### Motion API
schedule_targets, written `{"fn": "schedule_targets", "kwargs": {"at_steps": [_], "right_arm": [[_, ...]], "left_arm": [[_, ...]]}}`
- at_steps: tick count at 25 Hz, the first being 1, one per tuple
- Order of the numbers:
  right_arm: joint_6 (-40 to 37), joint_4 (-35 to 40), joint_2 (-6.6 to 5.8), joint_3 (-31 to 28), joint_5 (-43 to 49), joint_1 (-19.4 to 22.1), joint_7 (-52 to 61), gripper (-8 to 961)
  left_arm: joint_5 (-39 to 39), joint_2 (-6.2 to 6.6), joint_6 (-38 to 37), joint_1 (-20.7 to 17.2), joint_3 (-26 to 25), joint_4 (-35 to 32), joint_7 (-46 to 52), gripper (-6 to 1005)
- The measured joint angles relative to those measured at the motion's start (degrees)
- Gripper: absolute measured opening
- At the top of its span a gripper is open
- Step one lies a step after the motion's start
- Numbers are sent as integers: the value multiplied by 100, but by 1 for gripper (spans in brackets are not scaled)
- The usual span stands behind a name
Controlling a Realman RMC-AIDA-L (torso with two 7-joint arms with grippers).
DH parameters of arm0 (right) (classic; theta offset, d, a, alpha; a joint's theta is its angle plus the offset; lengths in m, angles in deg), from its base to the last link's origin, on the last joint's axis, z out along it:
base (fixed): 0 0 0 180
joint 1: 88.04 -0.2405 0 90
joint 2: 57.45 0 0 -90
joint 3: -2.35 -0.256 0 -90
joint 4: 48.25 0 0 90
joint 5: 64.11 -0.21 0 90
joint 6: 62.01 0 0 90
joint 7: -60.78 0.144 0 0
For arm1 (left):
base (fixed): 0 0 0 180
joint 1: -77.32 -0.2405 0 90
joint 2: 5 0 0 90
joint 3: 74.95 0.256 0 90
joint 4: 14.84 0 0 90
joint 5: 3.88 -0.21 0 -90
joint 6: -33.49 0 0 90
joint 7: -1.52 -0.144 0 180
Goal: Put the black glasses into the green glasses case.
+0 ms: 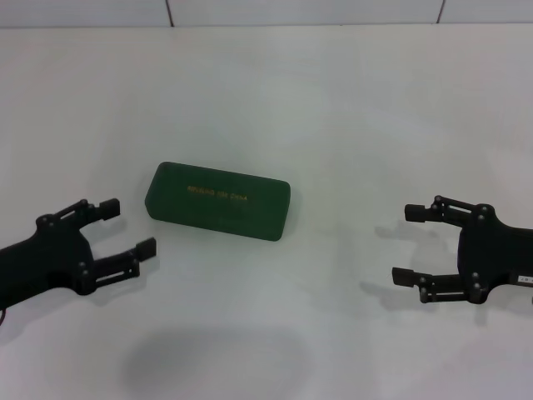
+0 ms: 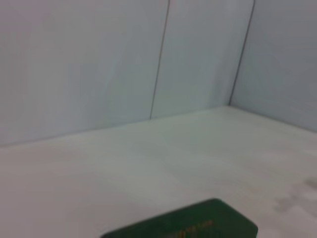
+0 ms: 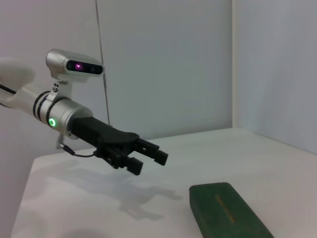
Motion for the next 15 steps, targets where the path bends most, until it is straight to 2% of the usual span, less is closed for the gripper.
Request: {"fn": "schedule_targets", "kwargs": {"at_steps": [7,15], "right_arm": [[21,-55,23,15,-2,27,-198,890],[-179,-51,19,22,-8,54,-322,889]], "left_arm": [[-76,31,-17,56,-104,190,-65,881],[-20,48,-391,150,-372,242,-74,880]]}}
